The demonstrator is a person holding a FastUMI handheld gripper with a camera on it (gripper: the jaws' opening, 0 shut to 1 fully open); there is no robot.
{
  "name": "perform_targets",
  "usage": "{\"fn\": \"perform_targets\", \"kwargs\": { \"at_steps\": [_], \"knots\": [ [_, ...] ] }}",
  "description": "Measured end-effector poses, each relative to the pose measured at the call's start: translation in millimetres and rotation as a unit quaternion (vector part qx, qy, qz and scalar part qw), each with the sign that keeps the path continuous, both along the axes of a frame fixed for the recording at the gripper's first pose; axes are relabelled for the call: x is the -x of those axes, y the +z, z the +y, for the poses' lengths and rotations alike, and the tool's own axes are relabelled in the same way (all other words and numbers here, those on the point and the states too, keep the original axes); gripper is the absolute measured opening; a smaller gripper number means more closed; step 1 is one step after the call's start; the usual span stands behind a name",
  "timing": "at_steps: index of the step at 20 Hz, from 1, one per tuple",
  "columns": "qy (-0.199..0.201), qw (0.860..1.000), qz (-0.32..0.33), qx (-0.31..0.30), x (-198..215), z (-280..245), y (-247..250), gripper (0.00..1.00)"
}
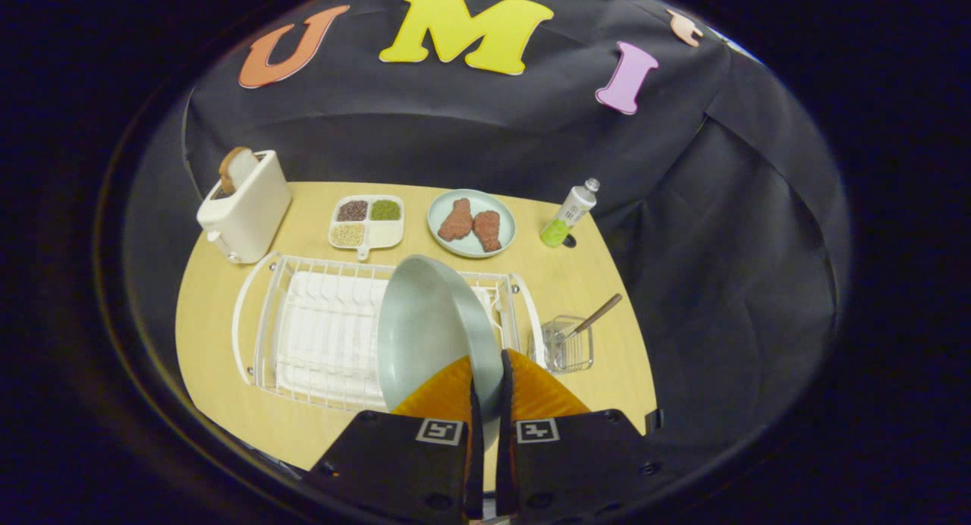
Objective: Take the plate from the dish rack, then take the spoon from the basket and place it into the plate.
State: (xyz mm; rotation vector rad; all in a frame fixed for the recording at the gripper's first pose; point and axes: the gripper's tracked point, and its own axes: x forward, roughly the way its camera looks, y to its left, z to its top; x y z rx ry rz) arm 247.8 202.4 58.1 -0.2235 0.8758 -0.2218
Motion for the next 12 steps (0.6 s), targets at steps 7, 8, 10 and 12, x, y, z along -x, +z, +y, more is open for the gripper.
{"fn": "perform_targets", "kwargs": {
  "at_steps": [7, 8, 10, 12],
  "knots": [
    [0.052, 0.992, -0.008, -0.112, 85.0, -39.6, -52.8, 0.12],
    [0.053, 0.989, -0.011, -0.136, 96.2, -45.3, -63.8, 0.12],
    [0.046, 0.985, -0.018, -0.165, 115.7, -60.1, -89.2, 0.12],
    [0.042, 0.982, -0.018, -0.185, 129.0, -72.6, -115.4, 0.12]
  ]
}}
